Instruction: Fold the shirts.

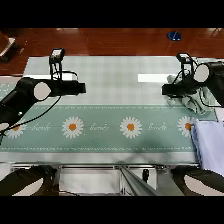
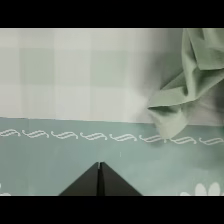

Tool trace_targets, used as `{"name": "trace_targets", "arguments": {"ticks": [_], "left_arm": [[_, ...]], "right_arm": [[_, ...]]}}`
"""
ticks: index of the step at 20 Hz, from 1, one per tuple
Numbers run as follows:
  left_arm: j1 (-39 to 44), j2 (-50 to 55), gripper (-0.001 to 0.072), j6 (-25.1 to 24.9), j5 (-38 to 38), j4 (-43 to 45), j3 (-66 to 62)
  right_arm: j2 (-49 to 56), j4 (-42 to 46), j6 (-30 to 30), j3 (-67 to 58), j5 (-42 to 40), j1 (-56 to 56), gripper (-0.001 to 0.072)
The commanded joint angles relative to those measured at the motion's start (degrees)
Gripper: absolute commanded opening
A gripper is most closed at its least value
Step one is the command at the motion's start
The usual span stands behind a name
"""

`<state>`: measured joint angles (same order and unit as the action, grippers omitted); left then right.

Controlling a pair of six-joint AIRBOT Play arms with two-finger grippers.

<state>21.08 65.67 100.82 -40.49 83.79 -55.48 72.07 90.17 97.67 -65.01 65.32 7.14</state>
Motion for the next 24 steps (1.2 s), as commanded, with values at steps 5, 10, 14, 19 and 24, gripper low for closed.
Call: {"name": "trace_targets", "arguments": {"ticks": [5,10,14,19,24], "left_arm": [[0.02,0.04,0.0026,0.0,0.02,0.02,-0.04],[0.02,0.04,0.0026,0.0,0.02,0.02,-0.04],[0.02,0.04,0.0025,0.0,0.02,0.02,-0.04],[0.02,0.79,0.0027,0.0,7.15,0.02,-0.04],[0.0,4.04,0.0508,0.42,14.56,0.04,-0.04]], "right_arm": [[0.02,-0.02,0.0,0.02,0.0,0.07,0.0017],[0.02,-0.02,0.0,0.02,0.0,0.07,0.0017],[0.02,-0.07,0.02,0.02,-0.04,0.07,0.0017],[0.04,4.07,-1.38,0.02,-8.81,0.07,0.0021],[1.6,38.07,7.21,-0.04,-21.11,-2.73,0.0413]]}}
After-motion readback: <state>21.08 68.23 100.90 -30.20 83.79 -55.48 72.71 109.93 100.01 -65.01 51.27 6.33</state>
